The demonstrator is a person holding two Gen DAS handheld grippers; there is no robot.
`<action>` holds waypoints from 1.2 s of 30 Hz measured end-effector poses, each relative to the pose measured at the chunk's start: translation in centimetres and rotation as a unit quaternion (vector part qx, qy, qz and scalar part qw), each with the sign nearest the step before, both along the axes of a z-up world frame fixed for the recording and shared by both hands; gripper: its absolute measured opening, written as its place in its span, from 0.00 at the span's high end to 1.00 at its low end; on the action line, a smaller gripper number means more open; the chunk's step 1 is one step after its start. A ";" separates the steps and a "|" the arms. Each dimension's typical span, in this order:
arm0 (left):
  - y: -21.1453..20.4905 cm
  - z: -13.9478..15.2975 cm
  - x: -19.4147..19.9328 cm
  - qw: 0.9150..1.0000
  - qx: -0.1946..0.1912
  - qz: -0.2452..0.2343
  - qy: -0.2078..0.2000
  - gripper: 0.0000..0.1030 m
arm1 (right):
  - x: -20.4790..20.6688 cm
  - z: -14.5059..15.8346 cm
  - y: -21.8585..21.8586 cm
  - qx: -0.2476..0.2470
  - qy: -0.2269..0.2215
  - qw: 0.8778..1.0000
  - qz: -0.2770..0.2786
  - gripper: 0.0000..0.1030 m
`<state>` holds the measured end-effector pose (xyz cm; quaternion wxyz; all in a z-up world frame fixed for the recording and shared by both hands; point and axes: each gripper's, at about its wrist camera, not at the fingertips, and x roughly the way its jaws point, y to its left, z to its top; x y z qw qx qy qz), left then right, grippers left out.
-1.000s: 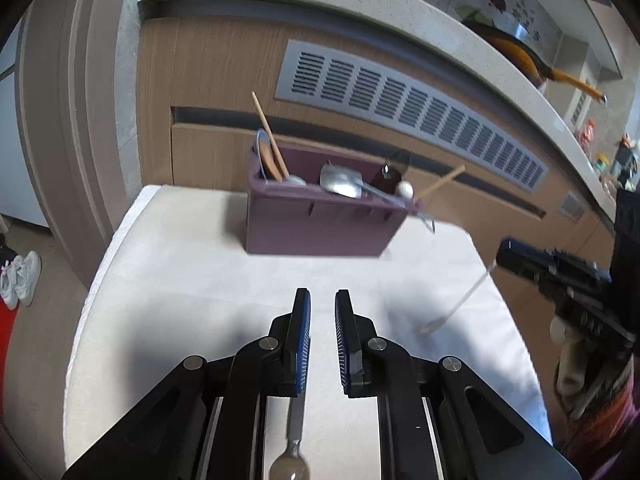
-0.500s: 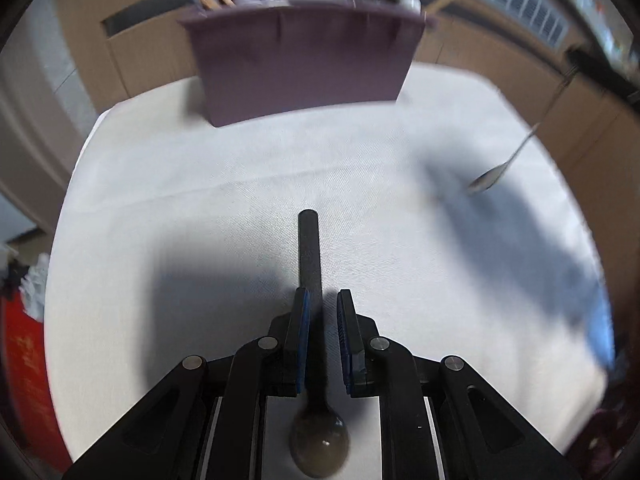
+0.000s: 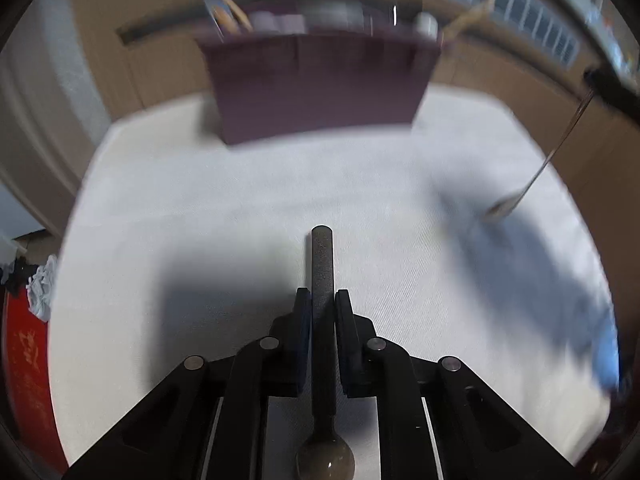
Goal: Organize utensils
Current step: 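Lift both spoons over the caddy and open both tools to drop them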
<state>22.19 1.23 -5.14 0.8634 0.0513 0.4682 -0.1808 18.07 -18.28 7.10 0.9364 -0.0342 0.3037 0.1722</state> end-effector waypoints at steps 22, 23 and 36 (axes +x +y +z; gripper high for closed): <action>3.3 20.7 7.2 0.875 -0.270 0.121 -0.383 0.88 | 5.5 14.0 -0.7 0.091 -0.156 0.983 -0.038 0.84; 3.3 20.4 8.0 0.872 -0.267 0.126 -0.389 0.88 | 6.7 14.2 -0.7 0.094 -0.151 0.983 -0.038 0.84; 1.9 13.1 13.8 0.877 -0.231 0.151 -0.393 0.88 | 15.1 8.4 0.1 0.074 -0.083 0.992 -0.052 0.84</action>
